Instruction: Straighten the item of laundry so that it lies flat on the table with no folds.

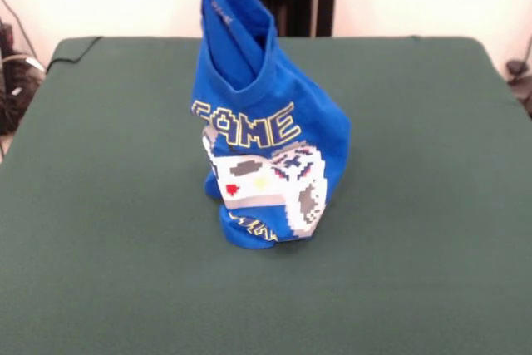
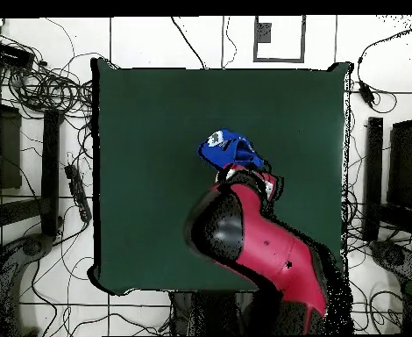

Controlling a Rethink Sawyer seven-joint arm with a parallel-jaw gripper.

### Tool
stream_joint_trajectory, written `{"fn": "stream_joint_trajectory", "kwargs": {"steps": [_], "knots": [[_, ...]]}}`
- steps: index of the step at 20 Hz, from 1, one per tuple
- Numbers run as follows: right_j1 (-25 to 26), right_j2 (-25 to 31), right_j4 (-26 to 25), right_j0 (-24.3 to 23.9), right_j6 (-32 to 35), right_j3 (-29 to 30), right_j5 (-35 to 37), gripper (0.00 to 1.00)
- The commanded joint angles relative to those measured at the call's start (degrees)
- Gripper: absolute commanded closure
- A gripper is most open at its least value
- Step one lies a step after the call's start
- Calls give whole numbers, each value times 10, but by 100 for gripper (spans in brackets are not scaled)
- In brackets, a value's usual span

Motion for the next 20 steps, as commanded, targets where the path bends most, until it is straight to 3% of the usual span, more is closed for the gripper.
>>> {"fn": "stream_joint_trajectory", "kwargs": {"steps": [1, 9, 13, 17, 20], "knots": [[-59, 156, -56, -5, -20, 70, 78, 100], [-65, 150, -96, 2, 22, 57, 91, 100], [-73, 114, -113, 20, 46, 52, 91, 100], [-101, 70, -134, 35, 51, 47, 98, 100], [-138, 53, -147, 35, 37, 39, 145, 100]]}}
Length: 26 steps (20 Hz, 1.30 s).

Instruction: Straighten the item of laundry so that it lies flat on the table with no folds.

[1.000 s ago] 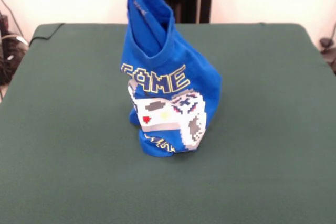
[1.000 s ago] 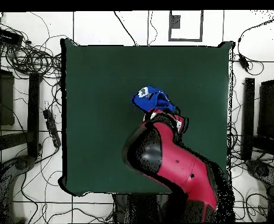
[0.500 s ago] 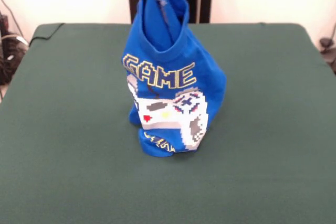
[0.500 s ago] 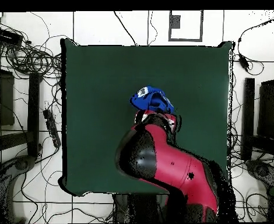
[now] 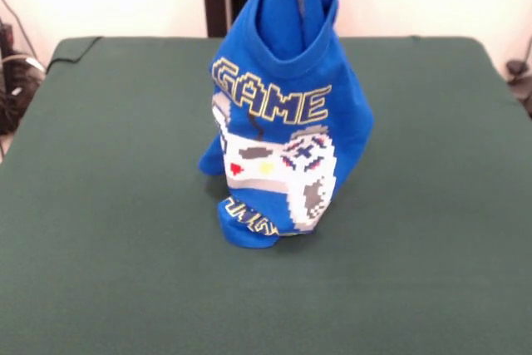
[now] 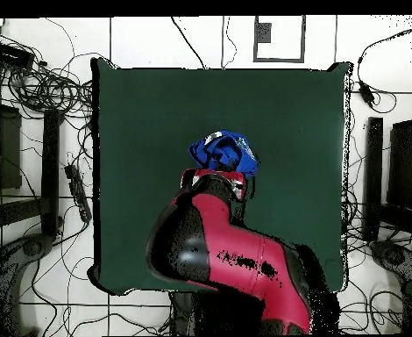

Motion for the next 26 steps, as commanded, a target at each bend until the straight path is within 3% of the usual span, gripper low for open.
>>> {"fn": "stream_joint_trajectory", "kwargs": {"steps": [1, 5, 11, 16, 21, 26], "knots": [[-54, -3, -33, 13, 33, 31, 131, 100], [-86, -11, -47, 10, 23, 3, 202, 100], [-139, -5, -62, -34, -6, 1, 251, 100], [-167, -38, -77, -51, 39, -8, 270, 100], [-182, -62, -60, -76, 93, 16, 247, 100], [-188, -83, -50, -99, 148, 47, 167, 100]]}}
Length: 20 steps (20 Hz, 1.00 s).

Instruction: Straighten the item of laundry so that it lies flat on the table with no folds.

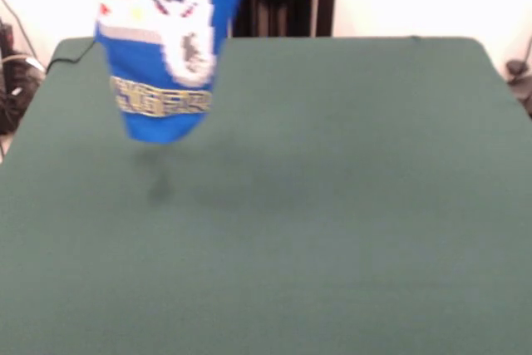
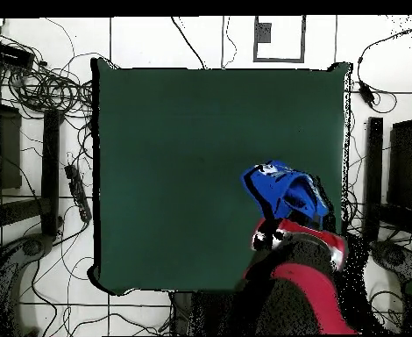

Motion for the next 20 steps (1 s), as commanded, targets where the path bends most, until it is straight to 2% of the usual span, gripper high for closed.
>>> {"fn": "stream_joint_trajectory", "kwargs": {"steps": [1, 2, 4, 8, 10, 15, 20], "knots": [[3, -30, 11, -12, 165, 60, -50, 100], [32, -72, -5, 25, 233, 53, -73, 100], [74, -125, 0, 65, 301, 53, -128, 100], [149, -201, 64, 113, 379, 75, -218, 100], [170, -211, 83, 117, 383, 83, -241, 100], [177, -141, 95, 58, 370, 118, -313, 100], [192, -52, 59, -17, 388, 141, -390, 100]]}}
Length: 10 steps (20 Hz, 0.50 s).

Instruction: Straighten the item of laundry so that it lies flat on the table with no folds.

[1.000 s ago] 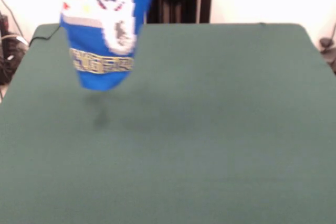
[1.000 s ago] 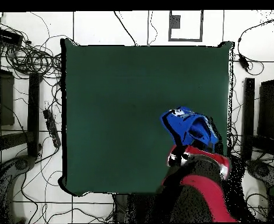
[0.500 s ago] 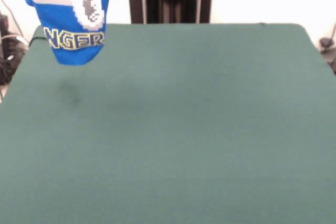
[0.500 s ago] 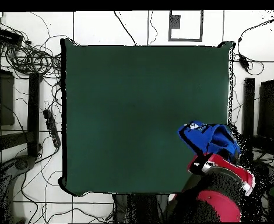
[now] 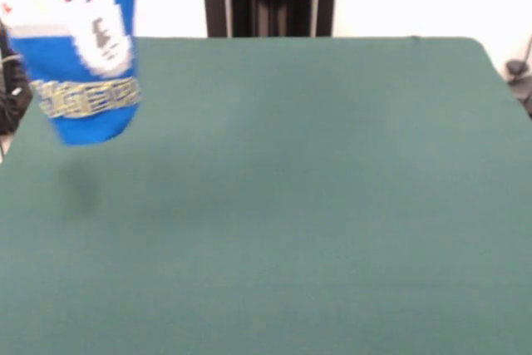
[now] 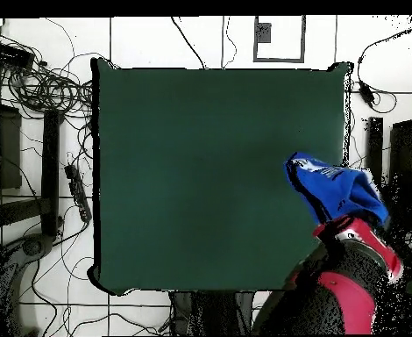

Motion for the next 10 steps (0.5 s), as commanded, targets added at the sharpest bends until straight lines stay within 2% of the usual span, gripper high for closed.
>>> {"fn": "stream_joint_trajectory", "kwargs": {"steps": [1, 5, 9, 10], "knots": [[74, 111, -9, -54, 140, 110, -76, 100], [70, 130, -14, -73, 137, 117, -83, 100], [98, 116, 14, -45, 149, 130, -100, 100], [114, 100, 34, -20, 156, 132, -100, 100]]}}
